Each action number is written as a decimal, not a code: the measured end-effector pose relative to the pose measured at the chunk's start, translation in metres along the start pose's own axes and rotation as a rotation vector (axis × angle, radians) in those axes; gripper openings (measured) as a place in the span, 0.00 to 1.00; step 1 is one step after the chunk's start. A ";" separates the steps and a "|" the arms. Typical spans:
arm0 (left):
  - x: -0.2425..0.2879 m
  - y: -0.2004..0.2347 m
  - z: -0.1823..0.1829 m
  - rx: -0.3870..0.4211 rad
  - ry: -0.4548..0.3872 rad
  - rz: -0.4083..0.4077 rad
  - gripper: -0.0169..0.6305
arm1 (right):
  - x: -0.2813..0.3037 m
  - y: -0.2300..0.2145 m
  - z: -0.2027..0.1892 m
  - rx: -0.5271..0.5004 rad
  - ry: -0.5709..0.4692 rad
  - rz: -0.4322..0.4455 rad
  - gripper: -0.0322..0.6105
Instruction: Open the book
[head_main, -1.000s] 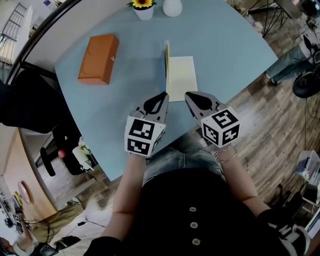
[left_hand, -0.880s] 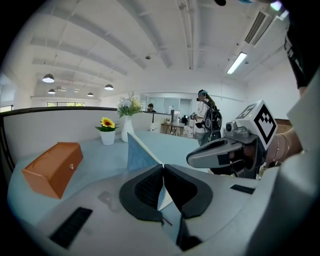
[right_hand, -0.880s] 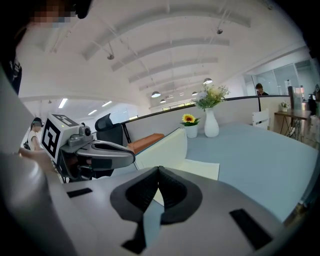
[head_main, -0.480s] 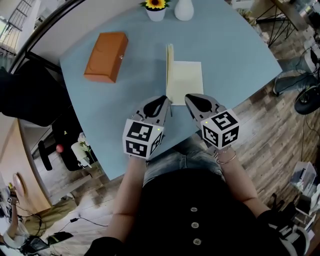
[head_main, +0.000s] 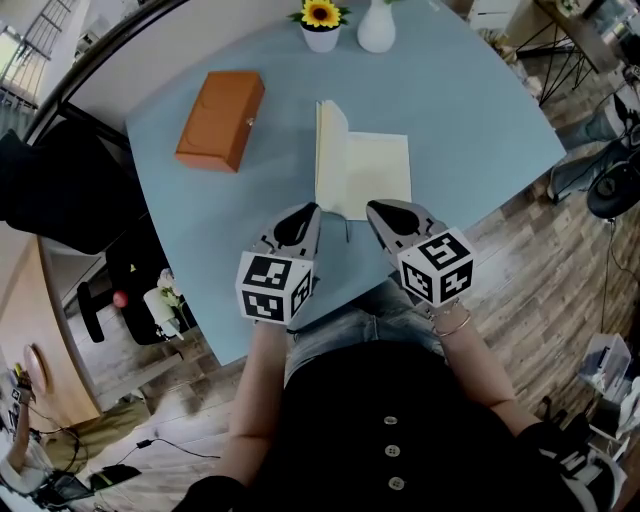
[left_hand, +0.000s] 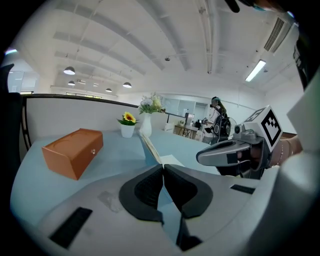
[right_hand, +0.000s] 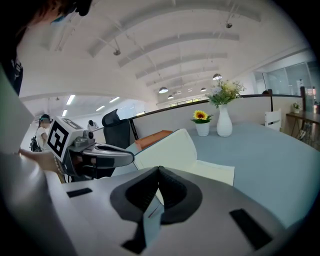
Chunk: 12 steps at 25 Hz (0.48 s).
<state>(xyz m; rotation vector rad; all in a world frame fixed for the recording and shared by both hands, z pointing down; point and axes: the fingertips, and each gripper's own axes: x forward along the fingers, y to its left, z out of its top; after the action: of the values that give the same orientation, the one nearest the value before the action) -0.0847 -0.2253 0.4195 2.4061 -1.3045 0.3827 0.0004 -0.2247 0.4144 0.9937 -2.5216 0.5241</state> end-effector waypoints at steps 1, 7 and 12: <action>-0.001 0.003 -0.001 -0.007 0.001 0.008 0.05 | 0.000 0.001 0.000 -0.001 0.002 0.001 0.05; -0.006 0.014 -0.008 -0.027 0.008 0.043 0.05 | 0.005 0.003 0.001 -0.012 0.011 0.012 0.05; -0.011 0.025 -0.020 -0.054 0.019 0.081 0.05 | 0.012 0.008 0.002 -0.032 0.017 0.028 0.05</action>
<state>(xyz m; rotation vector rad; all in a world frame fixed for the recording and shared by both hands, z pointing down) -0.1129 -0.2201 0.4376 2.3057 -1.3899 0.3868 -0.0141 -0.2268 0.4162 0.9398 -2.5238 0.4971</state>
